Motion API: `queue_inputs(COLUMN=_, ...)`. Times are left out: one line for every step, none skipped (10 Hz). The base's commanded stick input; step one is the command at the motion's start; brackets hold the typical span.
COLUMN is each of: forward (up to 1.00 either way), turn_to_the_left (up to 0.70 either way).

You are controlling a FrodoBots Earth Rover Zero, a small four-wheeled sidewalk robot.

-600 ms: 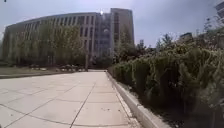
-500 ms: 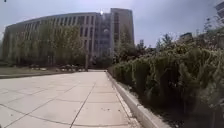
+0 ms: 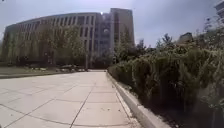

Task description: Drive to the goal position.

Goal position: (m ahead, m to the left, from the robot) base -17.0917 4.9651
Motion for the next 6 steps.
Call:
queue_inputs(forward=0.7, turn_to_the_left=0.35)
queue_inputs(forward=0.7, turn_to_the_left=0.35)
queue_inputs(forward=0.7, turn_to_the_left=0.35)
queue_inputs(forward=0.7, turn_to_the_left=0.35)
queue_inputs(forward=0.7, turn_to_the_left=0.35)
queue_inputs(forward=0.7, turn_to_the_left=0.35)
